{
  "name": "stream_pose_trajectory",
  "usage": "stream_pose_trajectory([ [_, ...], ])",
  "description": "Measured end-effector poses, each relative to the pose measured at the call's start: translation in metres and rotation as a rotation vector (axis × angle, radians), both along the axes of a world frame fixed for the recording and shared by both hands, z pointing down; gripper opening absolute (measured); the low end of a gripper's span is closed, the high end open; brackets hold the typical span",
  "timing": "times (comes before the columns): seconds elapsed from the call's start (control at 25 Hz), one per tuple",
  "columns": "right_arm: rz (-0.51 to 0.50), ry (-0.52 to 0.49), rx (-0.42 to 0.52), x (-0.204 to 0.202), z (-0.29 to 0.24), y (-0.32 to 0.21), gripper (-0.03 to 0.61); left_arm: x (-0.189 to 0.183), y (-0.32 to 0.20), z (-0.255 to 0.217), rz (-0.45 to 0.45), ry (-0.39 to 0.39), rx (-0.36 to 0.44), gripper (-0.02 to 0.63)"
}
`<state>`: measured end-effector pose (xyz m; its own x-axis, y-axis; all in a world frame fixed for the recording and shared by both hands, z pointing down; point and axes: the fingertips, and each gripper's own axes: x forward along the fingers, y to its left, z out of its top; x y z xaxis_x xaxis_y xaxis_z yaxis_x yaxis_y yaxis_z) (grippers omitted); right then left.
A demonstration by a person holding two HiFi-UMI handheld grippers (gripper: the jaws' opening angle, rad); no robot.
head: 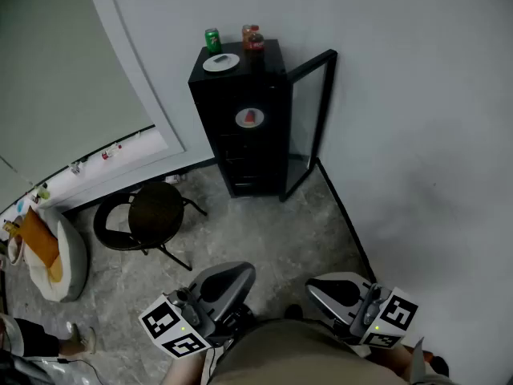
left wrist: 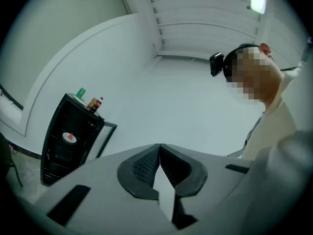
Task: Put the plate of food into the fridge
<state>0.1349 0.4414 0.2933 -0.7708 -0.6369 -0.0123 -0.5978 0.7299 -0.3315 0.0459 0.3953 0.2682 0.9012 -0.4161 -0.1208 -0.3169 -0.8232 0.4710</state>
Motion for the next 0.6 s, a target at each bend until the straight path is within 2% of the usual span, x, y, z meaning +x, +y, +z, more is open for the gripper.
stream_pose_trajectory([
  [0.32, 0.003, 0.040, 0.009, 0.015, 0.010, 0.004, 0.020, 0.013, 0.006, 0.002, -0.025, -0.023, 0.019, 0.011],
  [0.6, -0.014, 0.004, 0.044, 0.030, 0.003, 0.001, 0.020, 0.026, 0.011, -0.001, -0.058, -0.058, 0.053, 0.011],
])
